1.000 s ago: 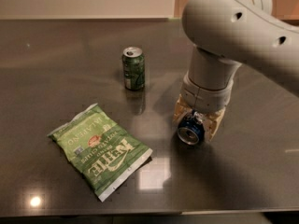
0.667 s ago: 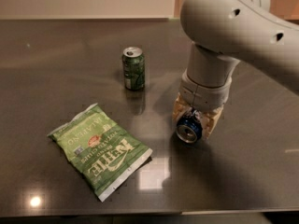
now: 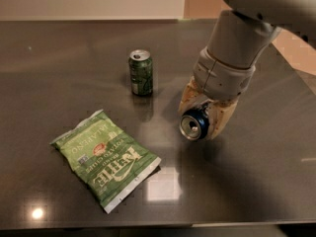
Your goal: Place pepsi can upright
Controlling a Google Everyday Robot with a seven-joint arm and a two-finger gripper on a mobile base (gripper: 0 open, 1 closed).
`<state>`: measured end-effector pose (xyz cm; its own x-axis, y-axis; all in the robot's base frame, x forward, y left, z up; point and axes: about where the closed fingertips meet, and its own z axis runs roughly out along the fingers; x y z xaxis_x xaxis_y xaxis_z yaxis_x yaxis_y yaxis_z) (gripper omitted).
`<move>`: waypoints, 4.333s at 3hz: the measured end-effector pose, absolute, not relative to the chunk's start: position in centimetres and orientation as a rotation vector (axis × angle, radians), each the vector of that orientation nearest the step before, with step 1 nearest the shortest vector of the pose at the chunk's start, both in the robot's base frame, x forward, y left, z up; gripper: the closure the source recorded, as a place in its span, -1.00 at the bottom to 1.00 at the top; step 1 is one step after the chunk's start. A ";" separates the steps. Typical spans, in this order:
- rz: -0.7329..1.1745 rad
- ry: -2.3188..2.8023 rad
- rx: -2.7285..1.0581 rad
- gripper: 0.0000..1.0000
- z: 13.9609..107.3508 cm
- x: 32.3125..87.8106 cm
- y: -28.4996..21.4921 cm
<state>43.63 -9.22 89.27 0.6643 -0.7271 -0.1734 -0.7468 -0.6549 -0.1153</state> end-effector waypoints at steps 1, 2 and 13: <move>0.339 1.289 -2.508 1.00 91.9 43.1 -8.4; 0.537 1.349 -2.285 1.00 93.1 43.0 -8.3; 1.241 1.352 -1.211 -1.00 90.4 48.3 -13.9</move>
Offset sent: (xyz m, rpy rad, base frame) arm -0.0141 0.0067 0.0633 0.6171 0.3669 -0.3189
